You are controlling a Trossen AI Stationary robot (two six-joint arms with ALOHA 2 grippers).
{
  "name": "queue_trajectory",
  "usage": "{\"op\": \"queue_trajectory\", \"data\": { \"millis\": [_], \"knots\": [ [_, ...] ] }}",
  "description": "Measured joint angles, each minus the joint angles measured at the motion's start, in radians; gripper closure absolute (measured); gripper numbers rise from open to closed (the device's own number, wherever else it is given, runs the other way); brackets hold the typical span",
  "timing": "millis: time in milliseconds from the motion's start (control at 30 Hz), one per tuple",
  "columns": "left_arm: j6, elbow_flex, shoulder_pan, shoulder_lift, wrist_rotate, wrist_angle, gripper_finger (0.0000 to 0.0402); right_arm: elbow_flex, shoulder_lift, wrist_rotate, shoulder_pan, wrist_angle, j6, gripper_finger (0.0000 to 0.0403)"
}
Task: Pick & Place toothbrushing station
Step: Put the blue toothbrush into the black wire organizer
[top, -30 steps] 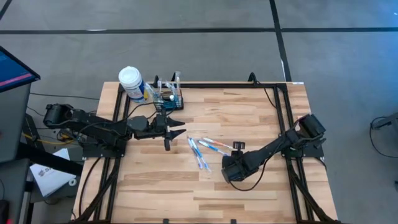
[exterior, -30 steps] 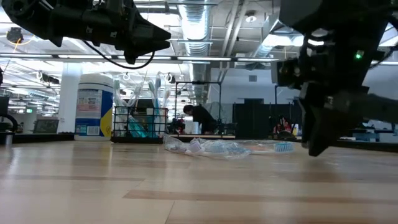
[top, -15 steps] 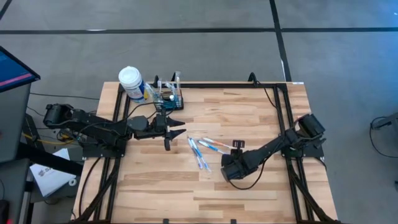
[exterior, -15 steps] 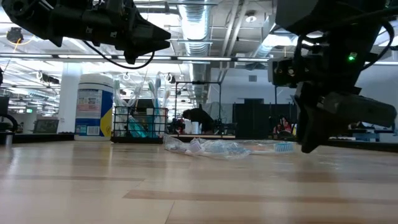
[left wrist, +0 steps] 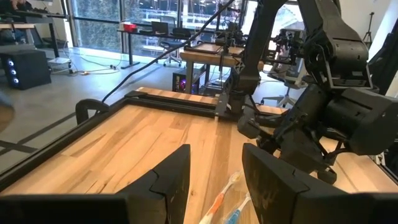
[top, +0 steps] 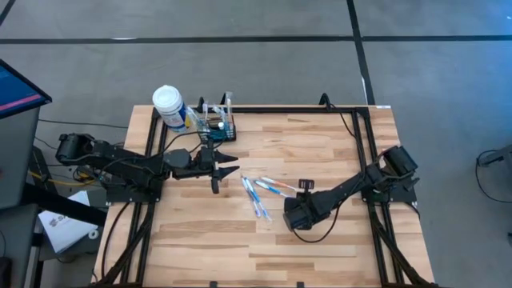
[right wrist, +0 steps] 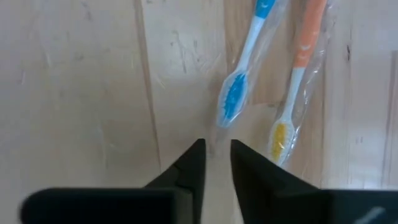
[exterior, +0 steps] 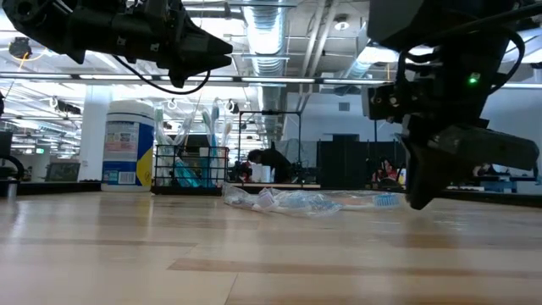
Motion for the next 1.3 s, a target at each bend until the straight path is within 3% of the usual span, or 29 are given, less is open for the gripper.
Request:
{"op": "queue_trajectory", "data": {
  "millis": [133, 867, 1300],
  "knots": [
    [0.000, 0.000, 0.000, 0.000, 0.000, 0.000, 0.0262, 0.000, 0.000, -0.001, 0.000, 0.001, -0.017, 0.0394],
    [0.000, 0.000, -0.011, 0.000, 0.032, 0.007, 0.0262, 0.061, -0.083, -0.021, 0.000, -0.050, -0.116, 0.0403],
    [0.131, 0.017, -0.136, 0.000, 0.029, 0.070, 0.0271, 0.131, -0.231, -0.025, -0.017, -0.046, -0.174, 0.0403]
  ]
}}
